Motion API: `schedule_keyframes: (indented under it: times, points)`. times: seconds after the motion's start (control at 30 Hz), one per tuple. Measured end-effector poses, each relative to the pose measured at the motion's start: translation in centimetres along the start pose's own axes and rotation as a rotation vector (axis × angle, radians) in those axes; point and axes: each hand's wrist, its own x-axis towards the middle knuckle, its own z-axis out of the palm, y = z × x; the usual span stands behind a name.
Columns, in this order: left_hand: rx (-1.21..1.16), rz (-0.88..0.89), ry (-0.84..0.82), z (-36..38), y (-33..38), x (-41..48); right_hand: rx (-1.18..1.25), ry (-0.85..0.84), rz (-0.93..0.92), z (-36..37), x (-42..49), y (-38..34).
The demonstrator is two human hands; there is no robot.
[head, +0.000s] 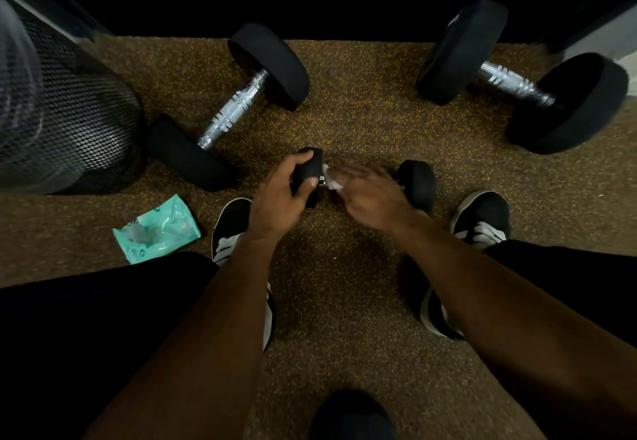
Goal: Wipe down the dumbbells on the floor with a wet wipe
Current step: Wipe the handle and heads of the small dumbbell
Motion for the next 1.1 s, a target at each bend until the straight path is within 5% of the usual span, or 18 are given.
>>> schedule_keyframes:
  times: [0.17,0.3,0.43,0.67,0.87,1.1]
  points:
    - [0.031,-0.003,0.022,0.5,0.4,-0.1,-0.021,0.019,0.139,-1.2,-0.8,0.5]
    - [0.022,-0.015,0.008,0.2,0.3,0.4,0.025,0.052,0.032,-0.5,0.7,-2.0]
    - [0.059,-0.015,-0.006,-0.4,1.3,1.3,-0.188,0.065,0.013,-0.1,-1.3,-0.3]
    - [0.502,0.038,0.166,0.4,3.7,2.8,-0.151,0.223,0.215,0.0,-1.5,0.6]
    - [0.654,0.076,0.091,1.4,3.3,2.5,-0.297,0.109,-0.05,0.6,-1.6,-0.5]
    - [0.61,0.07,0.071,1.4,3.7,3.1,-0.199,0.198,0.244,0.9,-2.4,0.2]
